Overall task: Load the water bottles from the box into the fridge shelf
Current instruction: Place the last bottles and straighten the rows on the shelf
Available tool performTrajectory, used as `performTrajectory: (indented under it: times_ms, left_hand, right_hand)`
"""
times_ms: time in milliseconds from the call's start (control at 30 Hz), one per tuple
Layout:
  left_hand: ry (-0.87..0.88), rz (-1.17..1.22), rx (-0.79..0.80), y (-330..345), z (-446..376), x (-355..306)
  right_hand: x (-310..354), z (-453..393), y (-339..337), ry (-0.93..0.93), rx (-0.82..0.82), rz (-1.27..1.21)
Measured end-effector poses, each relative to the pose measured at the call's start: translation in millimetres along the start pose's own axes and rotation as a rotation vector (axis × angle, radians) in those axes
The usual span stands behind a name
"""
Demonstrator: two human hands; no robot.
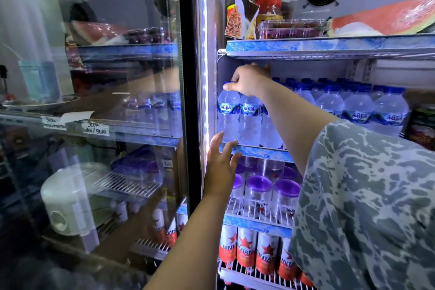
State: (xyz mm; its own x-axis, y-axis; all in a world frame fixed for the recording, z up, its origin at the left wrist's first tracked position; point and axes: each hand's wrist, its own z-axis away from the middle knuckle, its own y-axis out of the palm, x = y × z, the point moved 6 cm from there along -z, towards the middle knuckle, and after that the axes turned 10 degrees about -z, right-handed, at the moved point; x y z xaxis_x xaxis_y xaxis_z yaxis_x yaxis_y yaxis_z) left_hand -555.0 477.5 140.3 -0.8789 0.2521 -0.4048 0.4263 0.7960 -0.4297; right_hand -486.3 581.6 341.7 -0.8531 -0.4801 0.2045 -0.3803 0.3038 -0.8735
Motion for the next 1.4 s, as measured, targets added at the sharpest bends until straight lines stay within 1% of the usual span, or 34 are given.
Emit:
performTrajectory:
  times_ms: [167,300,367,467,567,800,967,1133,1200,1300,1400]
  left_hand:
    - [0.006,-0.004,0.012,-2,-1,-1]
    - [0.015,-0.007,0.019,-2,-2,1]
    - [0.009,-0.008,0.022,-1,-1,0]
    - [-0.019,-0.019,0.028,2,0,-4]
    - [-0.04,-0.019,0.032,6,1,-7]
    - [-0.049,-0.029,0.043,8,3,-6]
    - [-0.056,-0.07,0.077,6,8,-23]
    - [0.009,-0.079,0.082,13,17,-41]
    - [0.024,-0.083,0.073,15,21,-47]
    - [0.015,-0.07,0.064,16,25,-53]
    - [0.005,-0.079,0.097,17,28,-54]
  right_hand:
    - [0,18,-12,-0.026,0.017,0.003]
    - [-14,31,-25,-0.009,0.017,0.124]
    - [-21,39,-30,0.001,0.006,0.142]
    - [-26,46,-32,-0.014,-0.024,0.11]
    - [-28,46,-32,-0.013,-0.068,0.024]
    - [-35,46,-26,-0.002,-0.136,-0.083]
    - [-46,50,-32,0.005,-0.1,-0.059]
    - [-95,65,-50,0.059,-0.293,-0.097]
    - [-109,76,-53,0.064,-0.34,-0.137]
    - [-114,93,-53,0.031,-0.336,-0.147]
    - [-111,106,-52,-0.018,-0.331,-0.16]
